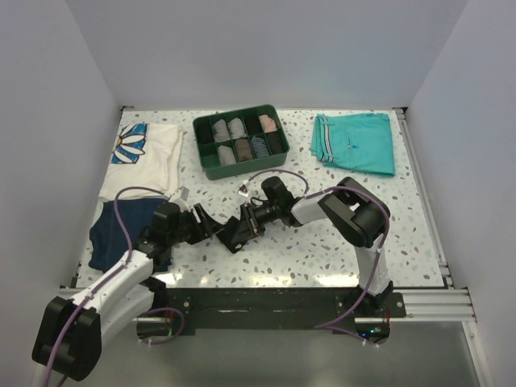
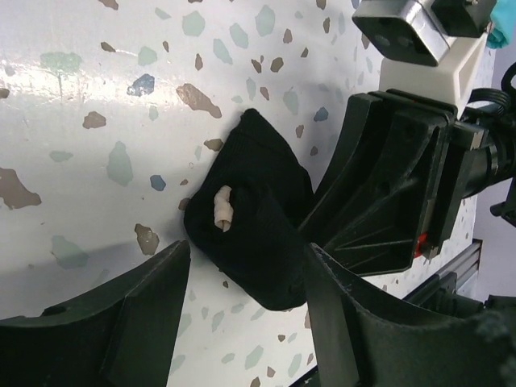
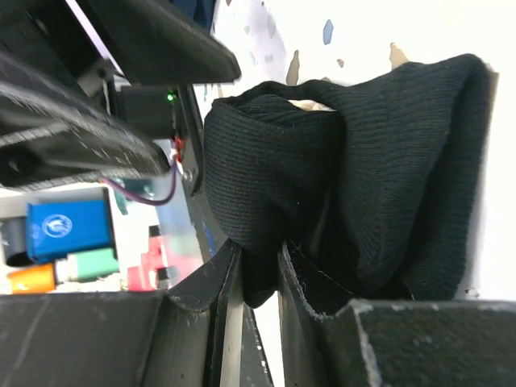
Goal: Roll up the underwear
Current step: Roll the underwear to the center of the board.
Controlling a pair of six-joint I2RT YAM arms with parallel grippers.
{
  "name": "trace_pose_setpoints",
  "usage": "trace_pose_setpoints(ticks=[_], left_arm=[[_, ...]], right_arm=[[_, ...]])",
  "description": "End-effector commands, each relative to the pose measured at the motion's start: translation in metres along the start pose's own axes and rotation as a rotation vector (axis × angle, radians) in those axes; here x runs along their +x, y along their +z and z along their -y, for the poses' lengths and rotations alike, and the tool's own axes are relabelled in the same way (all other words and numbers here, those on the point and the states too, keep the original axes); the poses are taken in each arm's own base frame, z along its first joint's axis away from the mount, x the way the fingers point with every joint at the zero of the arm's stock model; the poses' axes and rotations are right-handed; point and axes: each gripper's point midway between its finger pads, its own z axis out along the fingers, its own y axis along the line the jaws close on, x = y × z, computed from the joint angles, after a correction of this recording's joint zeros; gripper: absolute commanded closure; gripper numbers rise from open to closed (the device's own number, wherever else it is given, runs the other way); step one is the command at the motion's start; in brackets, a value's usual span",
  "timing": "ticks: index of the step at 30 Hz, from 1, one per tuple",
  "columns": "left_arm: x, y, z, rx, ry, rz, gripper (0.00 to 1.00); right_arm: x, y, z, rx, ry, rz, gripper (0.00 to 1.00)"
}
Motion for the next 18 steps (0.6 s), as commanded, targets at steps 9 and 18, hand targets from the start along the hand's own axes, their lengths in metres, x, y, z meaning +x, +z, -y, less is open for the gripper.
trace_pose_setpoints(ticks=[9, 18], left_arm=[[0.005, 0.008, 0.0, 0.03, -0.016, -0.008, 0.36], [0.006, 0.026, -0.011, -0.059, -0.061, 0.002, 0.34]], right_arm=[[0.004, 0.006, 0.024, 0.027, 0.134, -0.022, 0.88], [0.006, 0.003, 0.025, 0.054, 0.109, -0.045, 0.87]])
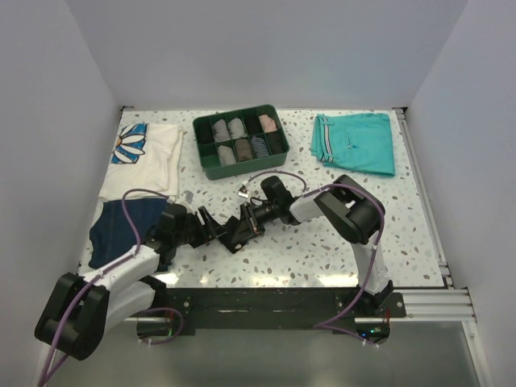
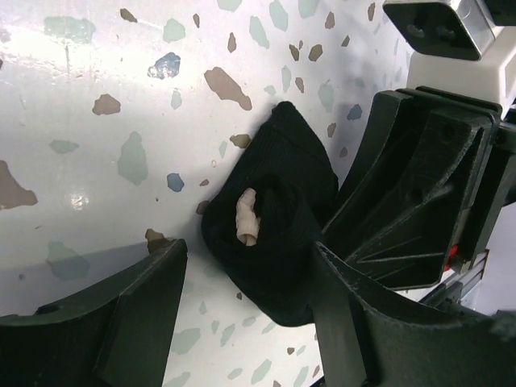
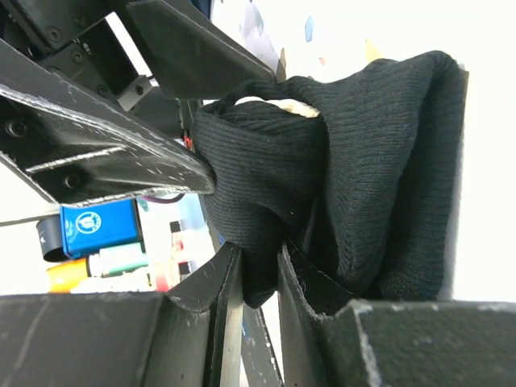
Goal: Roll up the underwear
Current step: Roll the underwear to the center of the board.
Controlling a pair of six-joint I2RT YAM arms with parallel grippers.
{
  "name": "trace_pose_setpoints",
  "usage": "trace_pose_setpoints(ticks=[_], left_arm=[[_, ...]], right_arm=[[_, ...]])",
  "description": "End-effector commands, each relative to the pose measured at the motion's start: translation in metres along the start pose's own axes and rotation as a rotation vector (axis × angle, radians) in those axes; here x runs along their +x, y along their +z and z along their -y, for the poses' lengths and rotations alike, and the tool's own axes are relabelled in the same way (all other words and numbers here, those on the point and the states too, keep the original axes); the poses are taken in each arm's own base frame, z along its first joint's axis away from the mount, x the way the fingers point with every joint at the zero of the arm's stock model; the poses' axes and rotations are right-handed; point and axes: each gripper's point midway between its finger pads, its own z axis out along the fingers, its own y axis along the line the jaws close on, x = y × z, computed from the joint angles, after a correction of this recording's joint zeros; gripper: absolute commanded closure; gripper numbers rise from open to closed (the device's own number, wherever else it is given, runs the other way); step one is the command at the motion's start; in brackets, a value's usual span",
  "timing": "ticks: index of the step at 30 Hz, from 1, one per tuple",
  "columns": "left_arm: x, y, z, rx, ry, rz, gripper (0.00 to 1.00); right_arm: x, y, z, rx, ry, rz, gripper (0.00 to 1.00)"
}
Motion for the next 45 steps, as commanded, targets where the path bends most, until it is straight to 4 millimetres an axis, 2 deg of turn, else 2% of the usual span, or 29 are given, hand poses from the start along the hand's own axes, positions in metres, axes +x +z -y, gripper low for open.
trace_pose_setpoints(ticks=[1, 7, 9, 12, 15, 16, 18, 19, 20, 22, 25, 26, 27, 28, 30, 31, 32, 33, 34, 37, 39, 40, 45], left_arm=[[-0.015, 0.009, 0.01, 0.001, -0.008, 0.064, 0.34], [-0.026, 0.013, 0.006, -0.052, -0.029, 0.105, 0.34], [-0.025, 0.015, 0.001, -0.077, -0.036, 0.1, 0.34], [-0.016, 0.016, -0.012, -0.15, -0.035, 0.071, 0.41], [-0.011, 0.017, -0.017, -0.199, 0.001, 0.059, 0.57], [-0.014, 0.018, -0.018, -0.216, 0.01, 0.076, 0.65], [-0.011, 0.02, -0.015, -0.214, 0.024, 0.067, 0.73], [-0.01, 0.021, -0.016, -0.219, 0.027, 0.061, 0.8], [-0.009, 0.022, -0.015, -0.219, 0.035, 0.058, 0.84], [-0.009, 0.023, -0.014, -0.228, 0.045, 0.05, 0.9], [-0.014, 0.024, -0.011, -0.234, 0.071, 0.054, 0.93], [-0.01, 0.022, -0.016, -0.257, 0.082, 0.035, 0.93], [-0.011, 0.022, -0.014, -0.256, 0.087, 0.033, 0.94], [-0.012, 0.022, -0.013, -0.255, 0.093, 0.033, 0.94], [-0.014, 0.021, -0.01, -0.258, 0.105, 0.028, 0.94], [-0.015, 0.021, -0.009, -0.257, 0.11, 0.028, 0.94], [-0.015, 0.021, -0.008, -0.257, 0.115, 0.027, 0.94], [-0.015, 0.021, -0.006, -0.254, 0.117, 0.021, 0.94], [-0.015, 0.022, -0.005, -0.252, 0.119, 0.019, 0.94], [-0.014, 0.023, -0.003, -0.25, 0.123, 0.004, 0.94], [-0.013, 0.024, -0.002, -0.249, 0.125, -0.004, 0.94], [-0.013, 0.025, -0.002, -0.25, 0.126, -0.006, 0.94], [-0.012, 0.025, -0.002, -0.251, 0.125, -0.014, 0.94]], right_arm=[[0.004, 0.001, 0.02, 0.075, 0.029, -0.011, 0.87], [0.004, 0.001, 0.02, 0.077, 0.028, -0.012, 0.87], [0.004, 0.001, 0.021, 0.079, 0.028, -0.011, 0.87], [0.004, 0.001, 0.02, 0.077, 0.023, -0.008, 0.85], [0.003, 0.0, 0.016, 0.069, 0.012, -0.001, 0.73], [0.002, -0.001, 0.014, 0.062, 0.006, 0.004, 0.69], [0.0, -0.001, 0.012, 0.062, 0.0, 0.011, 0.66], [-0.001, -0.002, 0.011, 0.063, -0.001, 0.016, 0.62], [-0.005, -0.003, 0.008, 0.073, -0.011, 0.035, 0.55], [-0.008, -0.006, 0.005, 0.088, -0.028, 0.062, 0.5], [-0.012, -0.018, -0.004, 0.157, -0.077, 0.105, 0.41], [-0.015, -0.024, -0.002, 0.2, -0.132, 0.121, 0.37], [-0.026, -0.035, -0.011, 0.258, -0.186, 0.177, 0.3], [-0.019, -0.042, -0.008, 0.324, -0.182, 0.164, 0.29], [-0.031, -0.062, -0.021, 0.421, -0.302, 0.225, 0.26], [-0.023, -0.066, -0.022, 0.467, -0.317, 0.202, 0.25], [-0.027, -0.07, -0.031, 0.494, -0.391, 0.205, 0.25], [-0.023, -0.074, -0.031, 0.543, -0.415, 0.191, 0.23], [-0.026, -0.073, -0.045, 0.576, -0.49, 0.209, 0.23], [-0.025, -0.067, -0.052, 0.687, -0.627, 0.18, 0.23], [-0.024, -0.062, -0.05, 0.728, -0.68, 0.16, 0.22], [-0.02, -0.053, -0.048, 0.745, -0.706, 0.139, 0.22], [-0.027, -0.043, -0.034, 0.88, -0.784, 0.138, 0.22]])
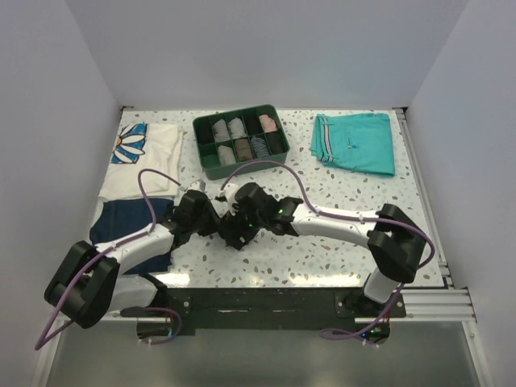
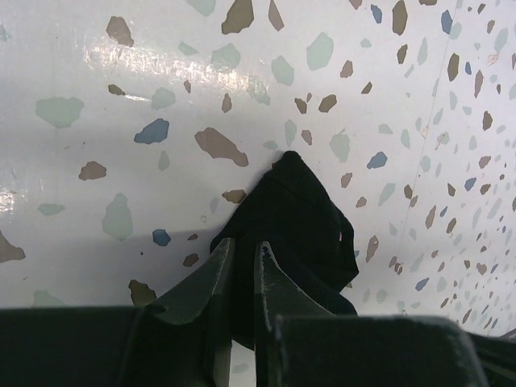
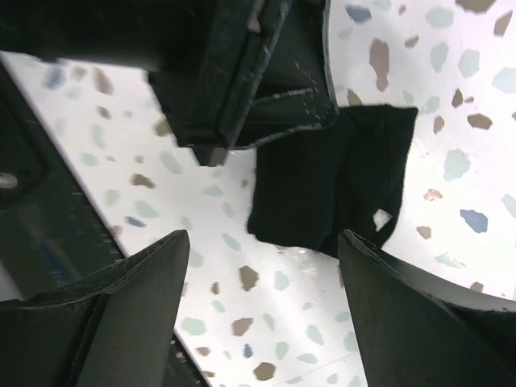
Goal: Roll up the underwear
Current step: Roll the underwear to the center of the board.
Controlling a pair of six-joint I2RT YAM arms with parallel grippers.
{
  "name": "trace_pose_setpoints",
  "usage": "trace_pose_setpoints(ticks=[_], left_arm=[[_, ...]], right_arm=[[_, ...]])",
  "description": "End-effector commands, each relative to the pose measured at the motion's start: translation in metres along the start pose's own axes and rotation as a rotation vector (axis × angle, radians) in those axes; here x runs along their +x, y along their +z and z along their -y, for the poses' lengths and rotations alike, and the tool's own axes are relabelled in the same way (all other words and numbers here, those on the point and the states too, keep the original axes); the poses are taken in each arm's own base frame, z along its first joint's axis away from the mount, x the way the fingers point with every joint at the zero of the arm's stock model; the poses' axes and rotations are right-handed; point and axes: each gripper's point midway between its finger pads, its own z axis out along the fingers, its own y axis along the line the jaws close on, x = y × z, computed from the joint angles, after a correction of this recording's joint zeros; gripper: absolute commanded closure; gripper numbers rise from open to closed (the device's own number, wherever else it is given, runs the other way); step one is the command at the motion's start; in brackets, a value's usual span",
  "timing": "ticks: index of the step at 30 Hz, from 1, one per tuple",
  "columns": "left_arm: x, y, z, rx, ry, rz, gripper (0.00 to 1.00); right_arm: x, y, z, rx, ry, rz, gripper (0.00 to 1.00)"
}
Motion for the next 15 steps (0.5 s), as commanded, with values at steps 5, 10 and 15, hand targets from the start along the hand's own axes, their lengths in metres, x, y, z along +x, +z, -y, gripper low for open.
trace_pose_setpoints(ticks=[5, 10, 15], left_arm=[[0.008, 0.002, -0.012, -0.057, 0.034, -0.036, 0.94], [0.011, 0.002, -0.011, -0.045, 0.023, -0.042, 0.94], [0.011, 0.003, -0.011, -0.039, 0.009, -0.037, 0.94]], right_arm=[[0.003, 0.019, 0.024, 0.229, -0.15, -0.015, 0.21], [-0.003, 0.021, 0.019, 0.25, -0.163, 0.031, 0.21], [-0.01, 0.022, 0.012, 0.221, -0.137, 0.099, 0.2]])
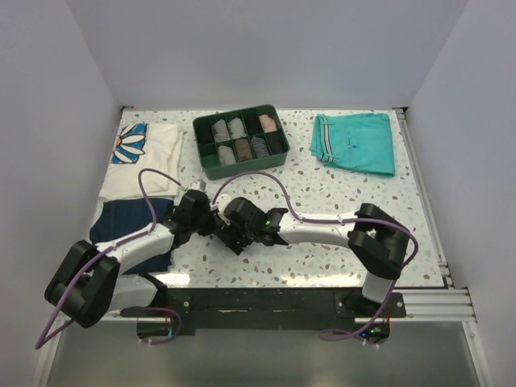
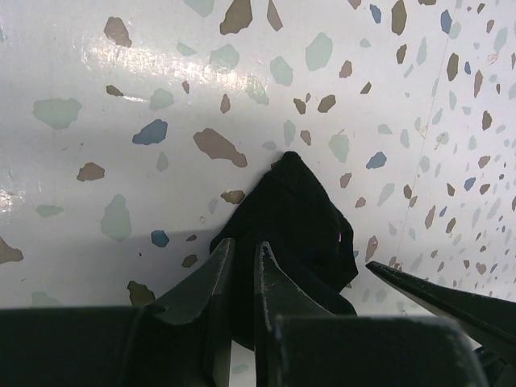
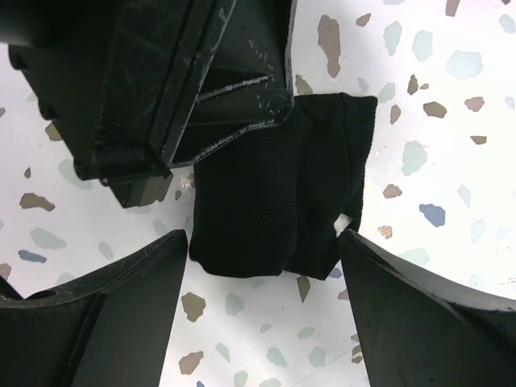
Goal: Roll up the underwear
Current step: Roll the underwear to the center of the board.
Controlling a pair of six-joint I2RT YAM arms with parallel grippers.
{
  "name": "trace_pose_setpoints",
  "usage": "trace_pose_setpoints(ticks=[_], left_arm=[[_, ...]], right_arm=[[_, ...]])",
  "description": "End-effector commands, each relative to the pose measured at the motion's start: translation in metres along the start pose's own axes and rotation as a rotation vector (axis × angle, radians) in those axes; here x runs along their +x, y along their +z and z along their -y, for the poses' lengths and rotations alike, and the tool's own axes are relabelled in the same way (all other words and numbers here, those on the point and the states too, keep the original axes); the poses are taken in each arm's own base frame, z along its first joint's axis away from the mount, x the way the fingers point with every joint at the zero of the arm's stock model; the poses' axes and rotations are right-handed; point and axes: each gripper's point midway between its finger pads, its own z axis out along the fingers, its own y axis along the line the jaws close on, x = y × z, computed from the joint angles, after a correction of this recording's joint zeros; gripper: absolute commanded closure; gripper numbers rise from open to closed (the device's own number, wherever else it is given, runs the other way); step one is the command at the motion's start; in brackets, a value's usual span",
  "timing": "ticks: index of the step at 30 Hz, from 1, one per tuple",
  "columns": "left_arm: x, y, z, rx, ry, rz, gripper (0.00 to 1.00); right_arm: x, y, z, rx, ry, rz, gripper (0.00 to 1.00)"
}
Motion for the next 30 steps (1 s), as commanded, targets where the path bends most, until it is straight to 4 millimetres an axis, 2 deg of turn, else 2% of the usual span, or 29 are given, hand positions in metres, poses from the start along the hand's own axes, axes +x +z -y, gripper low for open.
trace_pose_setpoints(ticks=[1, 3, 7, 10, 18, 24, 25, 27, 28, 30], left_arm=[[0.011, 0.002, -0.012, -0.04, 0.004, -0.034, 0.94], [0.014, 0.002, -0.008, -0.023, -0.005, -0.046, 0.94], [0.015, 0.001, -0.005, -0.001, -0.017, -0.051, 0.94], [0.016, 0.001, -0.002, 0.013, -0.023, -0.056, 0.94], [0.017, 0.0, -0.002, 0.015, -0.023, -0.059, 0.94], [0.016, 0.0, -0.001, 0.019, -0.025, -0.056, 0.94], [0.015, 0.0, -0.001, 0.019, -0.027, -0.052, 0.94], [0.014, -0.002, 0.0, 0.022, -0.027, -0.05, 0.9], [0.013, -0.002, 0.001, 0.026, -0.027, -0.046, 0.85], [0.01, -0.004, 0.003, 0.03, -0.027, -0.034, 0.71]], right_arm=[[-0.033, -0.007, -0.004, -0.004, 0.029, 0.147, 0.2], [-0.034, -0.004, -0.006, -0.009, 0.056, 0.162, 0.2], [-0.024, 0.003, -0.01, -0.03, 0.096, 0.161, 0.2], [-0.029, 0.007, -0.01, -0.027, 0.133, 0.199, 0.24], [-0.02, 0.015, -0.002, -0.004, 0.201, 0.197, 0.64], [0.003, 0.017, -0.004, -0.022, 0.213, 0.148, 0.78], [0.01, 0.017, -0.002, -0.021, 0.218, 0.135, 0.83], [0.015, 0.017, 0.001, -0.024, 0.26, 0.134, 0.87], [0.026, 0.017, 0.003, -0.026, 0.277, 0.117, 0.88], [0.023, 0.015, 0.008, -0.06, 0.356, 0.145, 0.9]])
